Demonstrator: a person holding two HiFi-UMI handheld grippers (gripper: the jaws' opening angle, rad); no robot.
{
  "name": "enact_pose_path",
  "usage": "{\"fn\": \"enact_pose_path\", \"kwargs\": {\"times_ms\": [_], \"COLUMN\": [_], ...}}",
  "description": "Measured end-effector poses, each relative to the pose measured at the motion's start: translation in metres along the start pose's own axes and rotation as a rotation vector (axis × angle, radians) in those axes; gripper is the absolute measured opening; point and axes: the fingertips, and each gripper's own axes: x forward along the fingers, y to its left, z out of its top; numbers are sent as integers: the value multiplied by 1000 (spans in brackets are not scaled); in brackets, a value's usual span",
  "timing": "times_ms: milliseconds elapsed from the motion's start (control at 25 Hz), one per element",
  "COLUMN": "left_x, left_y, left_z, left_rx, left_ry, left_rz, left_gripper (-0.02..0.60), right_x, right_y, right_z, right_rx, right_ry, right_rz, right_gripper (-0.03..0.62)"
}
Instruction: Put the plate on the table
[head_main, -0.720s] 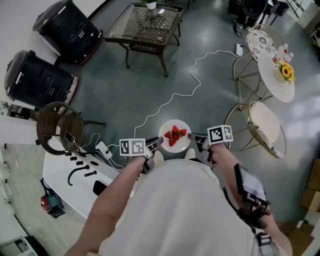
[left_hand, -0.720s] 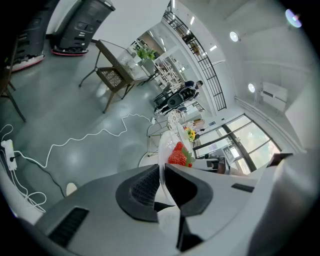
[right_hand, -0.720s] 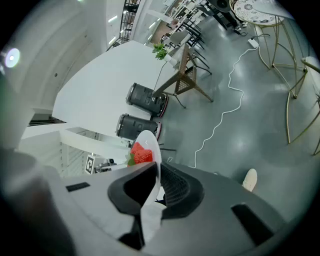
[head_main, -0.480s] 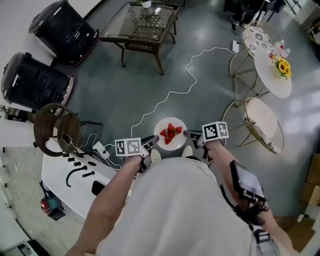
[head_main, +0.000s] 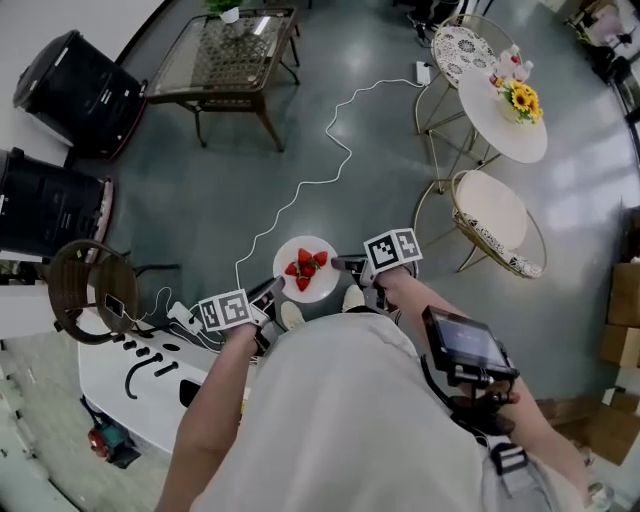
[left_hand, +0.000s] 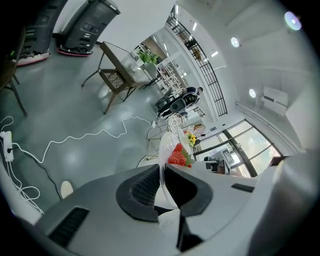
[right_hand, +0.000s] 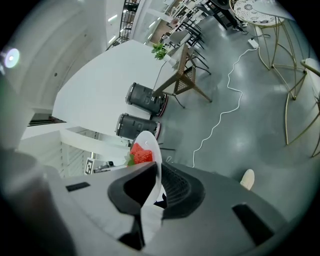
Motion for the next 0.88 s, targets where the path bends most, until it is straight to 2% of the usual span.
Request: {"fn": "enact_pose_path", "kwargs": {"times_ms": [320,520,880], "left_x": [16,40,45], "left_y": [-3,-18,-29], "left_z": [-11,-23,-33], "left_rx": [-18,-25,-58], "left_ry": [-9,-37,-91], "left_rz": [32,46,65], "left_gripper": [32,34,34], "right_x": [-11,-35,-50], "right_y": [-15,-33,-34], "right_z": [-3,-1,0], "right_rx": [-37,-61,-88], "right_ry": [26,44,61], "right_rz": [-4,-1,29], "right_gripper": [26,26,26]}}
